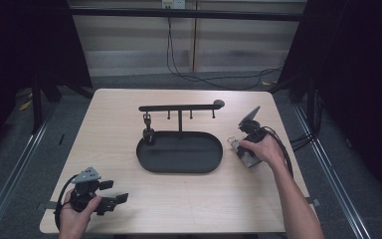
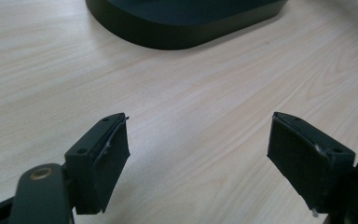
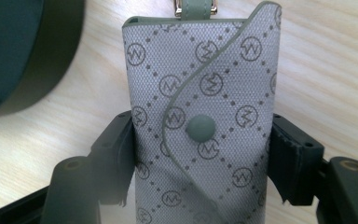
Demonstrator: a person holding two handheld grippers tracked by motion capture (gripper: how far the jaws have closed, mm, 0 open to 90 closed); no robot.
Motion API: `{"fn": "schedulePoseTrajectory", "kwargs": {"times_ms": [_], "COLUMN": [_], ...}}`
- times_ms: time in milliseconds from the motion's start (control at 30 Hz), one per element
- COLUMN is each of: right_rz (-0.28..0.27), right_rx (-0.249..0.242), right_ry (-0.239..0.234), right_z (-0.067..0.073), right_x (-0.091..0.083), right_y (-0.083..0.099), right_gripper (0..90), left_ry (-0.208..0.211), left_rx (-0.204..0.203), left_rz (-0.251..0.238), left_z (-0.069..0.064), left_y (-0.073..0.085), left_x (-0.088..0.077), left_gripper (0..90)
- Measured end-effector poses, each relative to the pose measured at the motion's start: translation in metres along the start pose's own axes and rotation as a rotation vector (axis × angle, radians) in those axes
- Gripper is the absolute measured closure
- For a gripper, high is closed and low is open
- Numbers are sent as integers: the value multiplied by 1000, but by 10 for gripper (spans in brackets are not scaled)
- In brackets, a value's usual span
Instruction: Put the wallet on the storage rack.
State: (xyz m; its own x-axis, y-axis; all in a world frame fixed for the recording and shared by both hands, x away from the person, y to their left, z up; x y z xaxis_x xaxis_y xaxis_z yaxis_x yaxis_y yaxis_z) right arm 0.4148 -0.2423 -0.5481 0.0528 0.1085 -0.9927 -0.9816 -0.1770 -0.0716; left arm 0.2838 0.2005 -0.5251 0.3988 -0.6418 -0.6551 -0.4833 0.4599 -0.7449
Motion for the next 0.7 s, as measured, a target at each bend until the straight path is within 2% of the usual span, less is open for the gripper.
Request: {"fn": "schedulePoseTrajectory", "kwargs": {"times_ms": [67, 167, 267, 500, 700], "right_rz": [-9, -33, -29, -75, -83], "right_rx": [-6, -1, -10, -7, -17], "right_ry": [8, -9, 14, -15, -3], "right_z": [0, 3, 3, 9, 8], "right_x": [-5, -15, -20, -39, -53], "right_y": [-2, -6, -7, -9, -6], "right_gripper": [330, 330, 330, 330, 330], "left_ry": [-1, -4, -4, -1, 0], "left_rx": [-1, -3, -4, 6, 7], "left_rz": [-3, -8, -8, -8, -3], "left_z": [0, 1, 1, 0, -1], "left_y": [0, 0, 0, -1, 0], "left_x": [0, -1, -1, -2, -1], "left_gripper": [202, 202, 202, 202, 202]}}
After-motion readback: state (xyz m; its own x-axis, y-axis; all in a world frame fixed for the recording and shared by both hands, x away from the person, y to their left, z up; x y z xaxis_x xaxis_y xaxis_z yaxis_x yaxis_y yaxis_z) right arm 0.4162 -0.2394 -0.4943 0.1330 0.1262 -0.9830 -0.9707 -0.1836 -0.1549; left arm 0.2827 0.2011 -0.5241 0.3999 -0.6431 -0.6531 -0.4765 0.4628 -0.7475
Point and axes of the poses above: each handheld gripper's, and its own axes: x roughly forward along the jaws, y roughly out of its underside, z roughly to its left, the point moved 9 cm from there along x, roughly forward along the jaws, and after that the axes turned 11 degrees about x, right-handed, at the moved point
